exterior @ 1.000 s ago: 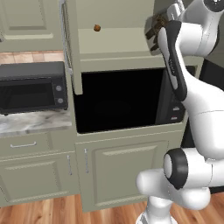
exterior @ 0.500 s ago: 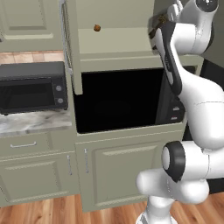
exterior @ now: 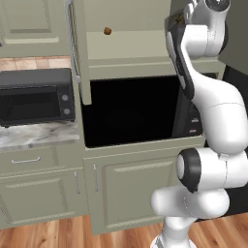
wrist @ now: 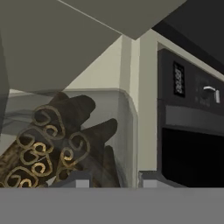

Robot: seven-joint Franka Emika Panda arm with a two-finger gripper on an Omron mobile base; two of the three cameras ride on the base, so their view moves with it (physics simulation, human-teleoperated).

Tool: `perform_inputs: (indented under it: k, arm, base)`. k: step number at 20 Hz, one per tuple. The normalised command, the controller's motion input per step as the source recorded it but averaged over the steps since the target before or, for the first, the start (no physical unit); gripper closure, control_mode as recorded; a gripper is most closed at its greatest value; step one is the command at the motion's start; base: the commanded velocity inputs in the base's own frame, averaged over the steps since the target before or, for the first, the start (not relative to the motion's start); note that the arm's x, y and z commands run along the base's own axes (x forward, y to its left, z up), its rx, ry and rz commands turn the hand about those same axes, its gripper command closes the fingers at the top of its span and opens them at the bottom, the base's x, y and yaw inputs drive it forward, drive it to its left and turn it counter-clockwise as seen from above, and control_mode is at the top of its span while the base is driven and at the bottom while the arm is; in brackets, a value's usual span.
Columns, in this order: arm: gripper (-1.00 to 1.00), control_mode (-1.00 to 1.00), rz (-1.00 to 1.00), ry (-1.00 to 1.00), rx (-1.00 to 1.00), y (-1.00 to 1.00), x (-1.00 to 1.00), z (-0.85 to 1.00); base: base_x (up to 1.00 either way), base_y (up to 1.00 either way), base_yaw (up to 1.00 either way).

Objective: Pick the jar and jar from the dining table and place them in the open cabinet. Close the cabinet after placing the objects.

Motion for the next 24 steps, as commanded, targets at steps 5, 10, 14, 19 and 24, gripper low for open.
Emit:
perform_inputs:
  k: [5, 10, 14, 19, 24]
  arm:
    - [1.00, -1.00, 0.00, 0.00, 0.14, -0.14, 0.07, 0.24]
    - [1.00, -1.00, 0.02, 0.00, 0.13, -0.12, 0.11, 0.12]
    - [1.00, -1.00, 0.00, -0.02, 0.03, -0.03, 0.12, 0.00]
    - [1.00, -1.00, 0.00, -0.08, 0.00, -0.01, 0.14, 0.00]
    - [1.00, -1.00, 0.00, -0.07, 0.00, -0.03, 0.15, 0.00]
  base:
    - [0.00, 0.00, 0.00]
    - [0.00, 0.00, 0.00]
    - [0.00, 0.00, 0.00]
    - [0.00, 0.00, 0.00]
    - [0.00, 0.00, 0.00]
